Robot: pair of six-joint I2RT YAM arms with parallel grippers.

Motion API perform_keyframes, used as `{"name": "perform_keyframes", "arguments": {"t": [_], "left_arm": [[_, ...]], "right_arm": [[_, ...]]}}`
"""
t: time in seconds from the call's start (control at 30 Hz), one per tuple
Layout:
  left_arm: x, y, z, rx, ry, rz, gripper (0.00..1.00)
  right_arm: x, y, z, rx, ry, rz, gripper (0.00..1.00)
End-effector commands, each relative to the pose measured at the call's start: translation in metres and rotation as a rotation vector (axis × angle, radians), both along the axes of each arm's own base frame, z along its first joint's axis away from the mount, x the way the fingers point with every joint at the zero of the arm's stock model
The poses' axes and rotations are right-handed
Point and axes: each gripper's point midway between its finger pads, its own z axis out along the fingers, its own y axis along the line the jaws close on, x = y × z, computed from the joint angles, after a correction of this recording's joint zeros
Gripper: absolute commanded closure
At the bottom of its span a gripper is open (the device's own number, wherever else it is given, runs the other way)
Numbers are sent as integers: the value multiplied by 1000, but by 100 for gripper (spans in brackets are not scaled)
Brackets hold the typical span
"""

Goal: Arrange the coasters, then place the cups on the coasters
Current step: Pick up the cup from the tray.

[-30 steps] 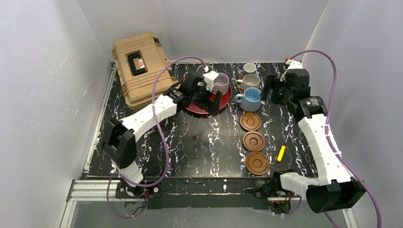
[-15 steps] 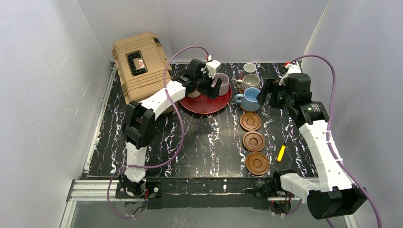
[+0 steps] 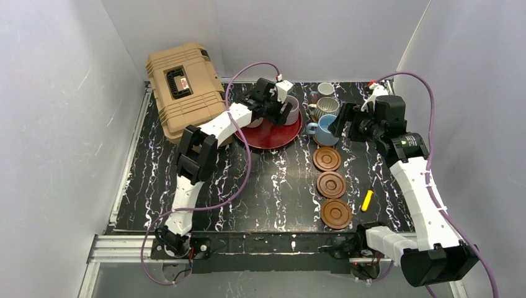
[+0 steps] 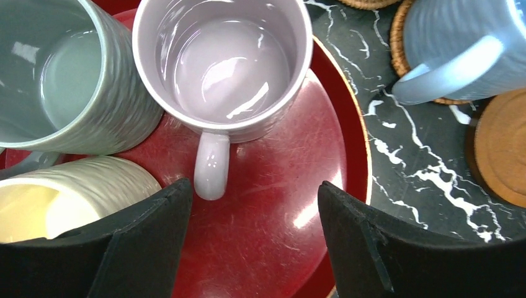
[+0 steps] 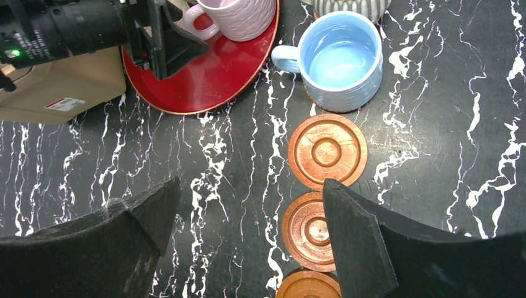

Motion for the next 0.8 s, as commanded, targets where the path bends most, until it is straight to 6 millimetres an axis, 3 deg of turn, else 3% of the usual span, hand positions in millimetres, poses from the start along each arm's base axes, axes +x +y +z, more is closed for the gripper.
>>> {"name": "perform_keyframes", "arguments": {"t": [0.0,0.13,0.77], "left_arm": [[15,7,12,22,-48,18,29],[21,11,6,31,-42,27,31],[9,-11,-1,-29,20,-64,54]], "right_arm": [[2,5,16,30,-50,18,7],[0,5,17,29,-51,18,7],[1,4,10,23,-39,13,7]]}}
